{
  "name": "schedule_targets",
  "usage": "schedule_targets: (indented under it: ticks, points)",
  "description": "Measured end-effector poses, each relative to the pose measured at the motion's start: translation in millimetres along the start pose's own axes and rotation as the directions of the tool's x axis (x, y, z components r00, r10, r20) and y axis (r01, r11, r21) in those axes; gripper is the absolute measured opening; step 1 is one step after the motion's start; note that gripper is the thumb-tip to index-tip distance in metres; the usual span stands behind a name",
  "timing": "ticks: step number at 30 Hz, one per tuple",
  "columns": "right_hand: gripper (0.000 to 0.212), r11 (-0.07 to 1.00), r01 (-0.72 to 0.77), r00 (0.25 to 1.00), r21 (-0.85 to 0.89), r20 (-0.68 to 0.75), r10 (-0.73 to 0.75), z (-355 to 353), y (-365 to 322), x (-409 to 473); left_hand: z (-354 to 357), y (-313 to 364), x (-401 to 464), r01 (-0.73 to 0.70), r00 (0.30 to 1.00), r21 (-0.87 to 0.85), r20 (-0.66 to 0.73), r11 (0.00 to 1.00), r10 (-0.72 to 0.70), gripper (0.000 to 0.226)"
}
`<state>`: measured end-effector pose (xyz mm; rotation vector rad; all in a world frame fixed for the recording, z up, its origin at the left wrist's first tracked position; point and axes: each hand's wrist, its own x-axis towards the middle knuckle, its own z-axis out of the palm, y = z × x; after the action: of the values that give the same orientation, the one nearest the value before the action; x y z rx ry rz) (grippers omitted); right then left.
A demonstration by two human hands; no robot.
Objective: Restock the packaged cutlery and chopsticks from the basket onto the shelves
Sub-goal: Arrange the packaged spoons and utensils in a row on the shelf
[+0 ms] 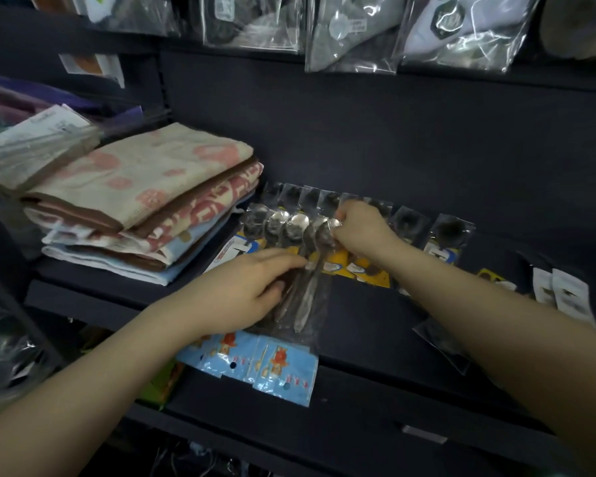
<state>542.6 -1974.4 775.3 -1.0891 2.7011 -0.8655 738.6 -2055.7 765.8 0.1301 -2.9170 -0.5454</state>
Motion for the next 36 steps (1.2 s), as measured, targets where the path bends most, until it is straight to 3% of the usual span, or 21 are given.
schedule_targets:
  ticks: [3,7,11,18,22,25,27,32,36]
  points:
    - [0.018,0.986,0.023,1.0,-0.166,-0.007,-0.025,-6,-2,-2,4,4,4,-0.072,0.996,0.077,0.056,0.994,0.068,0.051]
    - [0.011,0.982,0.019,1.0,-0.189,-0.002,-0.019,-8,-1,3,9,6,6,-0.071,0.995,0.112,0.077,0.991,0.063,0.057]
    - [0.027,0.993,0.064,0.997,-0.102,0.044,-0.06,-3,-2,5,11,3,6,-0.099,0.993,0.137,0.07,0.986,0.09,0.074]
    - [0.046,0.989,0.13,0.988,0.065,0.071,-0.135,-7,2,1,13,2,10,-0.127,0.992,0.195,0.046,0.973,0.12,0.074]
    - [0.044,0.984,0.119,0.988,0.131,0.087,-0.13,-29,14,0,8,6,13,-0.131,0.991,0.169,0.01,0.977,0.131,0.071]
    - [0.033,0.992,0.065,0.994,-0.112,0.097,-0.055,-63,42,-6,0,16,26,-0.164,0.985,0.188,-0.03,0.968,0.172,0.069]
    - [0.049,0.955,0.006,0.987,-0.296,0.153,0.041,-73,59,-16,-3,25,45,-0.2,0.979,0.23,0.004,0.952,0.205,0.063]
    - [0.105,0.937,0.021,0.942,-0.348,0.321,0.098,-52,77,-24,9,44,91,-0.259,0.96,0.386,0.204,0.885,0.191,0.058]
    - [0.09,0.886,0.104,0.921,-0.452,0.38,0.086,-59,85,-18,20,44,97,-0.276,0.941,0.42,0.303,0.864,0.153,0.061]
